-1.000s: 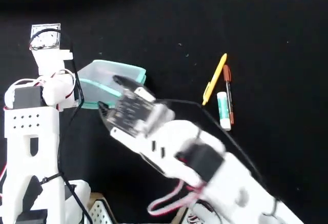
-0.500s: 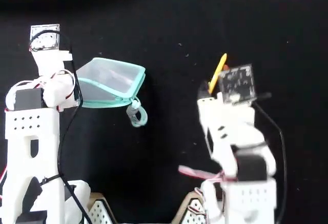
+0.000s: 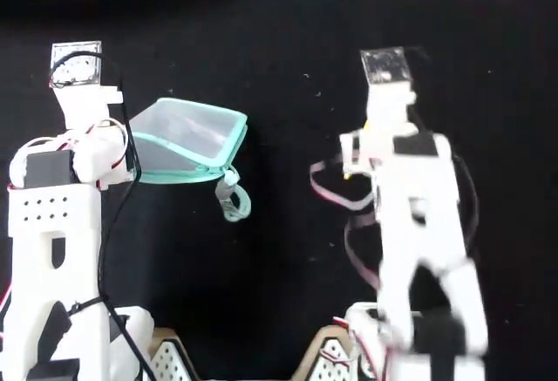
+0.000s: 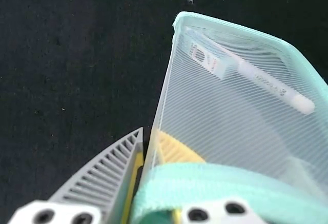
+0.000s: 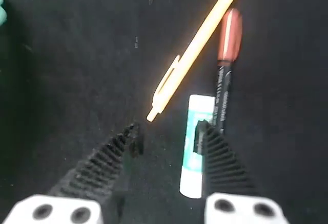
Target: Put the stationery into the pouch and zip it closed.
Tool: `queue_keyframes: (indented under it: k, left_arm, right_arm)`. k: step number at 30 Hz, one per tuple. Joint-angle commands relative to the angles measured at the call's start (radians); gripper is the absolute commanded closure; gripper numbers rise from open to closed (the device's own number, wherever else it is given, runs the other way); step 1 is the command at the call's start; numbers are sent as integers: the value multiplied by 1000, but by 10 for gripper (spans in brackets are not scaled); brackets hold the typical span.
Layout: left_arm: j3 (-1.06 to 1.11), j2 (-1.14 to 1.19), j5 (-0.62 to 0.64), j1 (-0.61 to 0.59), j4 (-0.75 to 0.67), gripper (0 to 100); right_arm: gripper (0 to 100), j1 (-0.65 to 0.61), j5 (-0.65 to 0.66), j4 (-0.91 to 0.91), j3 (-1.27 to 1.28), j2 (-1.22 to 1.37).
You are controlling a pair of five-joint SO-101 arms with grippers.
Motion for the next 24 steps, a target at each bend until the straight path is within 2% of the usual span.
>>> queue_keyframes:
  k: [1, 6, 12, 15, 18, 24]
  left_arm:
    - [62, 31, 2, -28, -6, 968]
    - [62, 31, 2, -28, -6, 968]
    - [62, 31, 0, -30, -6, 968]
    - [62, 31, 0, -30, -8, 968]
    - [62, 31, 0, -30, -8, 968]
    - [62, 31, 0, -30, -8, 968]
  right_arm:
    - [814, 3, -3, 52, -236, 320]
    - [814, 8, -2, 87, -466, 610]
    - [815, 8, -6, 97, -608, 786]
    - [847, -2, 2, 143, -634, 809]
    - [994, -11, 2, 158, -630, 803]
    - [986, -34, 3, 133, -476, 642]
